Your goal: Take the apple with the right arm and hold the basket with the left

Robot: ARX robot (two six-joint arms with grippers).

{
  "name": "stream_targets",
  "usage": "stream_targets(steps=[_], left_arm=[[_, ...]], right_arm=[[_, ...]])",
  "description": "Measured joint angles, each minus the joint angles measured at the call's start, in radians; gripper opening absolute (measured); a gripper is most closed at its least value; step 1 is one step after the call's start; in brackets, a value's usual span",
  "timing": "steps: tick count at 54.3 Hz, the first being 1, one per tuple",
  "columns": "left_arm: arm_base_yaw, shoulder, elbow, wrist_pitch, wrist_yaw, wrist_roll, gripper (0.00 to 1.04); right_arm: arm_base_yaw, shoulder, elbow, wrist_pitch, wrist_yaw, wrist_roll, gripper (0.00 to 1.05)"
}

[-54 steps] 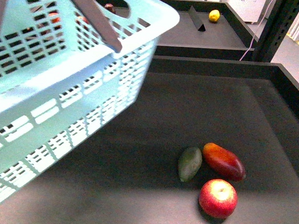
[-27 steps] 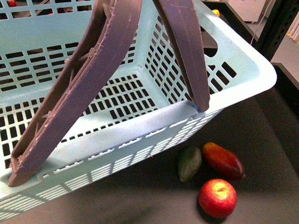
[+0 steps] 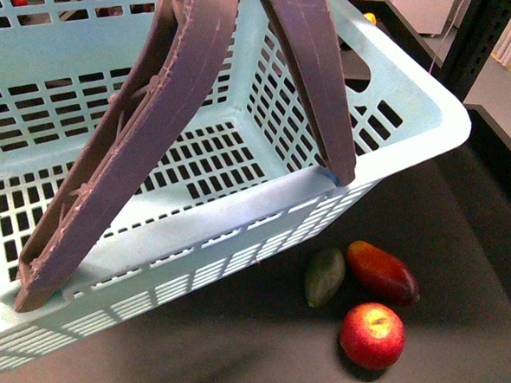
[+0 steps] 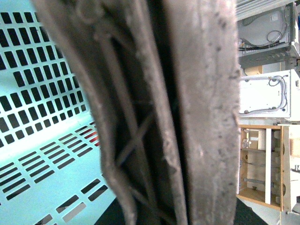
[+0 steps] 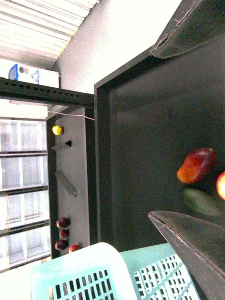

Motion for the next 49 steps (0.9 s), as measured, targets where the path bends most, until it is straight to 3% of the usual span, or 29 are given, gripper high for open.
stream_targets(steps=[8,14,18,23,38,49], left_arm=[[0.0,0.0,0.0,0.0,0.0,0.0,0.16],[0.0,0.0,0.0,0.0,0.0,0.001,0.16],[-0.001,0.0,0.0,0.001,0.0,0.0,0.16],[-0.002,0.0,0.0,0.001,0.001,0.004,0.16],[-0.002,0.0,0.0,0.001,0.001,0.004,0.16],[-0.002,0.0,0.0,0.001,0.0,0.005,0.16]], right_arm=[[0.0,0.0,0.0,0.0,0.0,0.0,0.96],[0.029,0.185,0.119,-0.275,0.08,0.147,0.96],[0.037,0.31,0.156,-0.331,0.083,0.225,0.96],[0.043,0.459,0.175,-0.287,0.077,0.28,0.96],[0.05,1.032,0.303,0.082,0.059,0.294,0.96],[0.106,1.421,0.471,0.118,0.059,0.28,0.96]])
